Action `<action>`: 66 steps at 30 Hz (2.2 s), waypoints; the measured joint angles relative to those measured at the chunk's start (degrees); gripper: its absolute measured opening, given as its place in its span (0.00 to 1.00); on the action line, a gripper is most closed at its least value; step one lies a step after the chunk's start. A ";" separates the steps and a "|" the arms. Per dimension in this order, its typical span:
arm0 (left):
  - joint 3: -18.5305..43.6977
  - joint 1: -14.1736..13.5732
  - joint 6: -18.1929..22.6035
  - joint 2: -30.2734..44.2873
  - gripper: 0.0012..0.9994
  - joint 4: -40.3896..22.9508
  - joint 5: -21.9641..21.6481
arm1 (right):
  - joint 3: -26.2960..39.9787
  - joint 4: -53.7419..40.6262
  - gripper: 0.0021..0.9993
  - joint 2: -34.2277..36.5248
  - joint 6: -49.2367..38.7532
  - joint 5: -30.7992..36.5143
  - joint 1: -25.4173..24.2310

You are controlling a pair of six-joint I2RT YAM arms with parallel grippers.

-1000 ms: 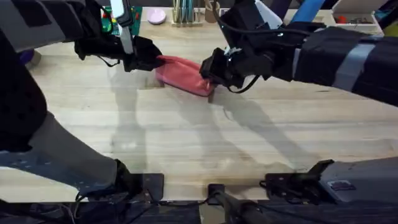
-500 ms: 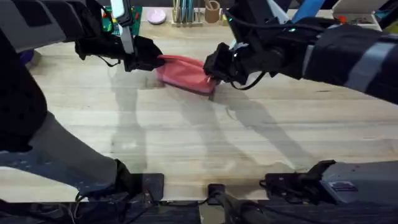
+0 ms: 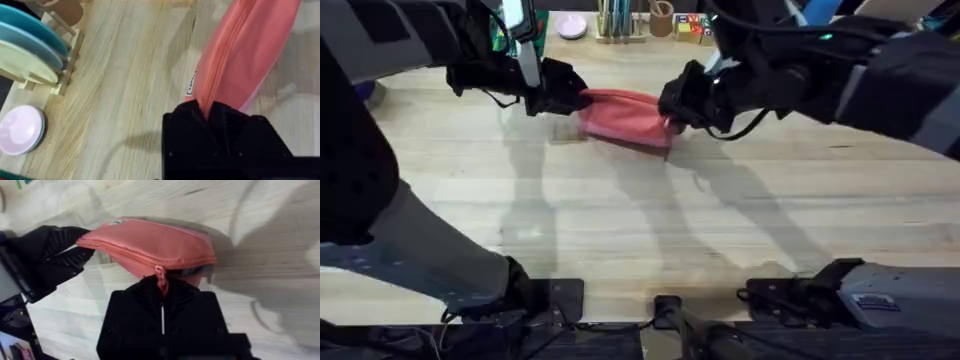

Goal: Unzip the bag, pick up the pens from the table one at a time and place them inside, then zip the bag closed.

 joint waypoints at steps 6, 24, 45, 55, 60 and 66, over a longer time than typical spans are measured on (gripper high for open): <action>0.00 -0.70 0.00 0.00 0.04 -0.18 1.29 | 0.00 -0.78 0.03 -2.59 -1.09 -0.84 -2.04; 0.00 -1.16 0.00 0.00 0.04 -0.38 3.06 | 0.00 -1.76 0.03 -4.19 -1.56 -2.58 -4.72; 0.00 -1.18 0.00 0.00 0.04 -0.39 3.42 | 0.00 -2.16 0.03 -5.36 -1.57 -2.58 -4.72; 0.00 -1.18 0.00 0.01 0.04 -0.39 3.98 | 0.00 -2.38 0.03 -6.48 -1.57 -2.58 -4.74; 0.00 -1.27 -0.02 0.00 0.04 -0.48 4.86 | 0.00 -2.38 0.03 -7.63 -1.57 -2.62 -5.41; 0.00 -1.48 -0.02 0.00 0.04 -0.59 5.83 | 0.00 -2.51 0.03 -8.74 -1.57 -2.82 -6.27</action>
